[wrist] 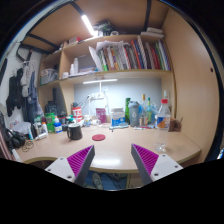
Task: Pour water
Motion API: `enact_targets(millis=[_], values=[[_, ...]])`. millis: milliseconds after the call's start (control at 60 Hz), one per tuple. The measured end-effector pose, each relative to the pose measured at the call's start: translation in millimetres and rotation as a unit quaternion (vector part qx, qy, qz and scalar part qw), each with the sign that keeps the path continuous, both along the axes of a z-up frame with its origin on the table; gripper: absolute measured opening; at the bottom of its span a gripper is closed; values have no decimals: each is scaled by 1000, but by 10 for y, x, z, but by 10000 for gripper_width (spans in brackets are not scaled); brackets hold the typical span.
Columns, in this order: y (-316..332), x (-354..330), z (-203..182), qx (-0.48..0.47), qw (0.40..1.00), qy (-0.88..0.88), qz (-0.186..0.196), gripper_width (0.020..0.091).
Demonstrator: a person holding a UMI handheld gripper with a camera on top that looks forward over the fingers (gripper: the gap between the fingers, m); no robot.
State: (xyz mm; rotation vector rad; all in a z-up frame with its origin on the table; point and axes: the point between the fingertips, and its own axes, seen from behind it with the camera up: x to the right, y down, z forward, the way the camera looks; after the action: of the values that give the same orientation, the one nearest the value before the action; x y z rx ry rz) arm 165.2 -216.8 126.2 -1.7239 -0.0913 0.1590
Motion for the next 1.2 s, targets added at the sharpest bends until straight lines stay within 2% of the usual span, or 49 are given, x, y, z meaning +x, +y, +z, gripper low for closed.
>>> enact_targets(millis=[383, 500, 733, 1000, 1200], values=[[113, 310, -18, 2, 999, 5, -31, 814], [259, 663, -25, 12, 998, -32, -57, 802], [866, 1549, -105, 30, 992, -40, -114, 802], [1757, 2074, -342, 22, 990, -45, -129, 809], [2273, 2264, -384, 31, 990, -51, -131, 799]])
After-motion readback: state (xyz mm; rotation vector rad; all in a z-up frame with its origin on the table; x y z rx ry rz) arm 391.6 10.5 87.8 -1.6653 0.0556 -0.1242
